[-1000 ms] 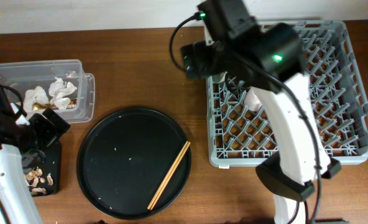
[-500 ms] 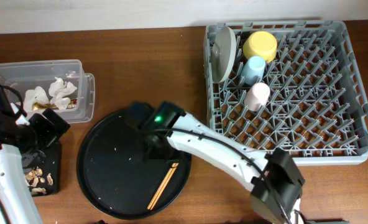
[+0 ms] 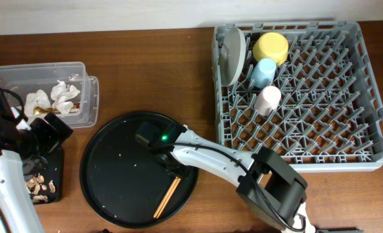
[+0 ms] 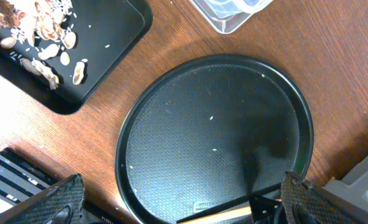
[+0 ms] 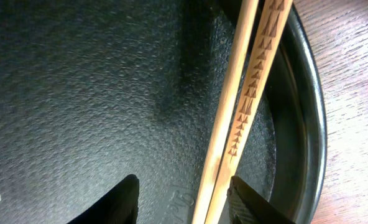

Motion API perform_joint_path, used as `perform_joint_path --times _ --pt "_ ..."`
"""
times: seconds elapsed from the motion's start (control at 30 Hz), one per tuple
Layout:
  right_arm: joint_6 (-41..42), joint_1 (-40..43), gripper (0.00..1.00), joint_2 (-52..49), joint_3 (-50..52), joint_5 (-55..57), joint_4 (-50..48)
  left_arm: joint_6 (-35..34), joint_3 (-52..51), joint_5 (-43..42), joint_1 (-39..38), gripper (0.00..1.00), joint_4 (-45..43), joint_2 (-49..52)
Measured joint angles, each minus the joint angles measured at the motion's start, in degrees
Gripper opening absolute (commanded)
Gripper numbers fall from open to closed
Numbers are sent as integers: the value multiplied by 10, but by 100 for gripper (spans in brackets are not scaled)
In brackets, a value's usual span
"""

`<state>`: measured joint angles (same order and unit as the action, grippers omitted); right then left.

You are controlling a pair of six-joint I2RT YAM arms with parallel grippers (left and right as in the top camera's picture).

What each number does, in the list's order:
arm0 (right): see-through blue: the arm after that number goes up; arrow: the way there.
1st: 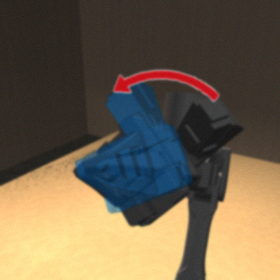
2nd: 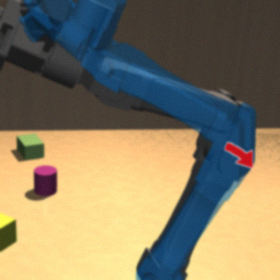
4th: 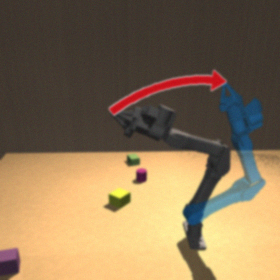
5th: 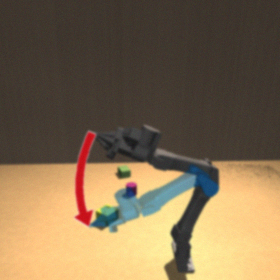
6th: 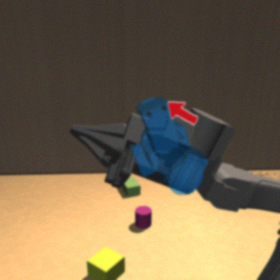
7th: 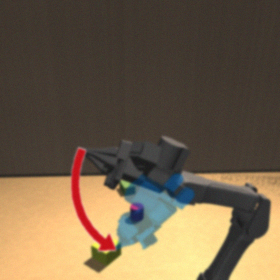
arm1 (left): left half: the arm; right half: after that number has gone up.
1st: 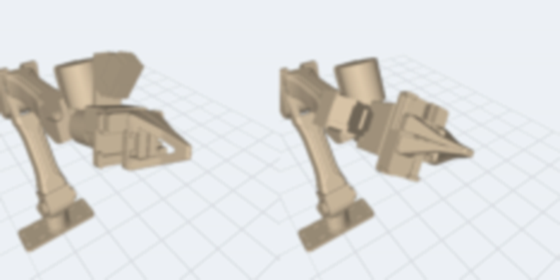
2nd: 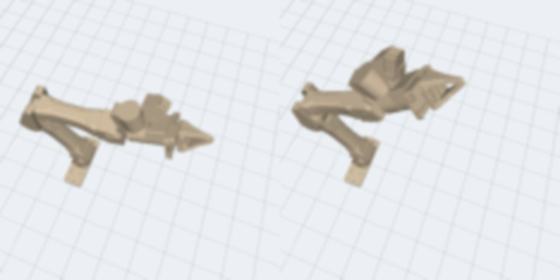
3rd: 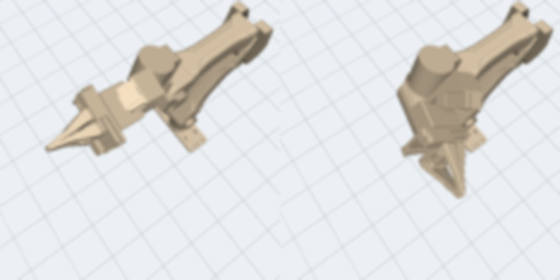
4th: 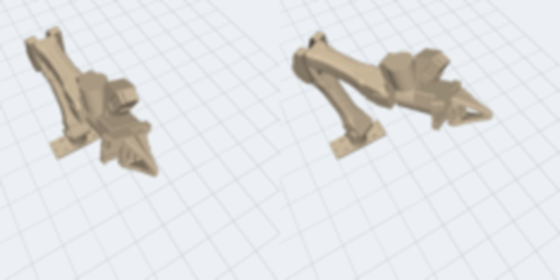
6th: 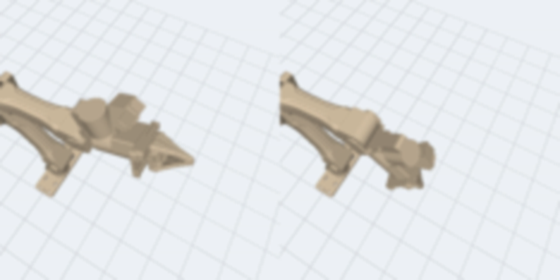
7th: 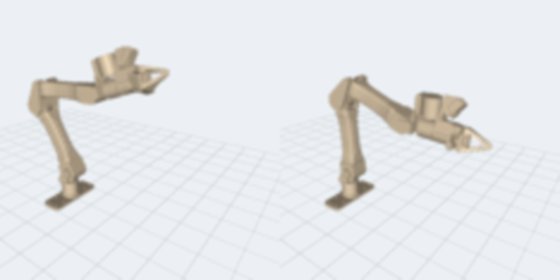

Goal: Sort waste into correct bins and load items into the dishwasher rack
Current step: 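Grasp one wooden chopstick on the tray with the right gripper, then insert the chopstick upright into the rack beside the plate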

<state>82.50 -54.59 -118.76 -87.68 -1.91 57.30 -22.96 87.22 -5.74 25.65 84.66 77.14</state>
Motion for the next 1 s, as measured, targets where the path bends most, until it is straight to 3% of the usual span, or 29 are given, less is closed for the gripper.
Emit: perform_joint_path --times 0.6,0.63,0.7,0.73,0.9,1.0 --pt "0 -18 48 -35 0 11 -28 0 0 0 0 100 0 0" --pt "0 -18 46 -35 0 11 -28 0 0 0 0 100 0 0" --pt "-1 -18 11 -35 0 11 -29 0 0 0 0 100 0 0" --pt "-1 -18 4 -35 0 11 -30 0 0 0 0 100 0 0" --pt "-19 -21 4 -35 -2 15 -29 0 0 0 0 100 0 0" --pt "-104 23 4 -30 -75 11 58 0 0 0 0 100 0 0"
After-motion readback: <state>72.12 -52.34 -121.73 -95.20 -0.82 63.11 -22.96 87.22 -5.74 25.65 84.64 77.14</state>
